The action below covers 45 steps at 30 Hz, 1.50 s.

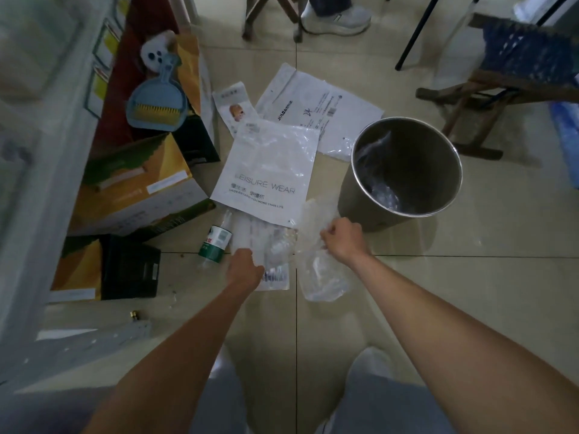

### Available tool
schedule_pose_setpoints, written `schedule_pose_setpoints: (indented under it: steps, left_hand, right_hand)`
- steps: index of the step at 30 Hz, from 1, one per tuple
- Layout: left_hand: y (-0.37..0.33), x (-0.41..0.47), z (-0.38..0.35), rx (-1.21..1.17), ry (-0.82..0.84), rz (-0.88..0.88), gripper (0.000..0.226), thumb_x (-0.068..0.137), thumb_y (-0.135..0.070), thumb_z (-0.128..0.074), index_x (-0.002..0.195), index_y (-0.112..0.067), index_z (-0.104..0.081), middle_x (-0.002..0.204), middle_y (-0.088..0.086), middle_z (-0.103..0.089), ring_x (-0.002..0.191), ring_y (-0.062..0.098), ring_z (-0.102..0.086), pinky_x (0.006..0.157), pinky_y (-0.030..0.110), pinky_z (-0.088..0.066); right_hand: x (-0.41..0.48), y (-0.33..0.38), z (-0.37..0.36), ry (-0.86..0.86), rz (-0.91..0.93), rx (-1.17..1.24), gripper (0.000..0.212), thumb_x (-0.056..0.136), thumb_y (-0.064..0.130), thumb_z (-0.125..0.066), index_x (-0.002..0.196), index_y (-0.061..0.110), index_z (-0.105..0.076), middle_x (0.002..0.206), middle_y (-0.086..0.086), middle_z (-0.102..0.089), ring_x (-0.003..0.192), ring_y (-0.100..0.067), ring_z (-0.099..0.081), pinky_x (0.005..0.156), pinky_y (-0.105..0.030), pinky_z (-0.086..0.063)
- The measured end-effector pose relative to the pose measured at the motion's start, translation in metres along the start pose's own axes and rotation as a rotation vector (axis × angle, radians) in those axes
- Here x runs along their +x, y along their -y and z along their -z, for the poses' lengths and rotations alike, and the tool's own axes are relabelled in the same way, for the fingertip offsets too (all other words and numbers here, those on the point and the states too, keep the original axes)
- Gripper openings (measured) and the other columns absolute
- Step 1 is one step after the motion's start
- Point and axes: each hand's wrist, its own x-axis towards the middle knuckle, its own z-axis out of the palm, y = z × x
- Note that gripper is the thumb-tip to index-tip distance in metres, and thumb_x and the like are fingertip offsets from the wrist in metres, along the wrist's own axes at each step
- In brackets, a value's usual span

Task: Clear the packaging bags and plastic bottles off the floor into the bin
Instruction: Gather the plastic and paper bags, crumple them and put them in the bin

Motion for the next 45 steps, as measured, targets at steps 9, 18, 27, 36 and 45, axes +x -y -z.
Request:
schedule_pose_setpoints:
  steps: [9, 18, 27, 36, 45]
  left_hand:
    - [0.018, 0.053, -0.065, 0.373, 0.092, -0.039, 0.126, 0.070, -0.054, -0.079, 0.158, -0.016, 0.003, 0.166, 0.002, 0.014, 0.154, 0.027, 0.006, 0.113, 0.052, -0.032]
    - [0.010, 0.051, -0.035, 0.380, -0.147, -0.090, 0.027, 0.092, -0.016, -0.062, 0.117, -0.018, -0.070, 0.138, 0.004, -0.058, 0.121, 0.029, -0.055, 0.092, 0.040, -0.048]
    - [-0.044, -0.005, 0.051, 0.127, -0.143, -0.074, 0.025, 0.097, -0.013, -0.053, 0.115, -0.002, -0.067, 0.115, 0.019, -0.069, 0.106, 0.033, -0.065, 0.090, 0.040, -0.050]
    - [-0.101, -0.087, 0.099, 0.243, -0.084, -0.398, 0.020, 0.097, -0.021, -0.053, 0.107, -0.012, -0.068, 0.100, 0.011, -0.071, 0.083, 0.025, -0.065, 0.073, 0.035, -0.053]
    - [-0.116, -0.121, 0.094, 0.190, 0.056, -0.541, 0.022, 0.096, -0.028, -0.047, 0.107, -0.016, -0.062, 0.106, 0.010, -0.071, 0.096, 0.032, -0.067, 0.083, 0.047, -0.057]
  right_hand:
    - [0.033, -0.022, -0.022, 0.136, 0.049, 0.044, 0.025, 0.090, 0.034, -0.056, 0.076, 0.017, -0.067, 0.079, -0.007, -0.073, 0.069, -0.019, -0.072, 0.077, -0.041, -0.062]
    - [0.032, -0.018, -0.022, 0.106, 0.024, -0.031, 0.028, 0.084, 0.036, -0.046, 0.073, 0.016, -0.062, 0.080, -0.008, -0.071, 0.073, -0.028, -0.071, 0.075, -0.044, -0.061]
    - [-0.017, 0.016, 0.023, 0.043, -0.036, -0.135, 0.018, 0.091, 0.019, -0.054, 0.101, 0.015, -0.068, 0.109, -0.013, -0.066, 0.092, -0.034, -0.070, 0.083, -0.047, -0.060]
    - [-0.079, 0.064, 0.062, 0.115, -0.158, 0.121, 0.032, 0.093, 0.019, -0.051, 0.114, 0.003, -0.069, 0.118, -0.018, -0.070, 0.104, -0.039, -0.069, 0.084, -0.040, -0.059]
    - [-0.101, 0.083, 0.074, 0.281, -0.282, 0.625, 0.089, 0.071, 0.090, -0.045, 0.112, 0.015, -0.069, 0.106, -0.010, -0.072, 0.094, -0.029, -0.069, 0.078, -0.038, -0.057]
